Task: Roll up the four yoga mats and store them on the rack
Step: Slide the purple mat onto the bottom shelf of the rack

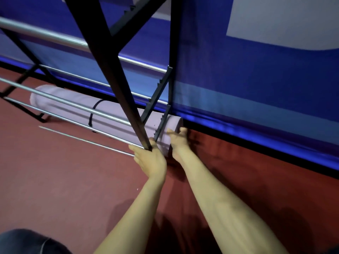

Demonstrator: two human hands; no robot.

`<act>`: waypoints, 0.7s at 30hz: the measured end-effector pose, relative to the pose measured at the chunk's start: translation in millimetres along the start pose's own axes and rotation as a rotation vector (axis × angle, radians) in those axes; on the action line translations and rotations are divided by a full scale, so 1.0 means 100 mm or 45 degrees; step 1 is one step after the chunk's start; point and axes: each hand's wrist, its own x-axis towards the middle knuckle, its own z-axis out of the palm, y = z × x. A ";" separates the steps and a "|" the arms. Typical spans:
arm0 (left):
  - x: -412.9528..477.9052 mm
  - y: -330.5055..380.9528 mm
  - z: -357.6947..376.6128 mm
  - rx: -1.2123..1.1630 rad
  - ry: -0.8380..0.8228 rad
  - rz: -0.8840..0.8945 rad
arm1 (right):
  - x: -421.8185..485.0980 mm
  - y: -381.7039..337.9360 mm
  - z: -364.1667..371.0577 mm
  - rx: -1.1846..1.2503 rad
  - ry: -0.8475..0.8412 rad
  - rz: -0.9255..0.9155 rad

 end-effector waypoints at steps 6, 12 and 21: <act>0.00 0.03 -0.01 0.006 0.001 0.020 | 0.03 -0.09 -0.18 -0.229 -0.064 0.042; -0.04 0.02 -0.08 -0.035 -0.071 0.046 | 0.00 -0.10 -0.17 -0.285 -0.077 0.007; -0.01 -0.02 -0.16 -0.127 -0.255 0.043 | -0.21 -0.12 -0.28 -0.300 -0.078 0.094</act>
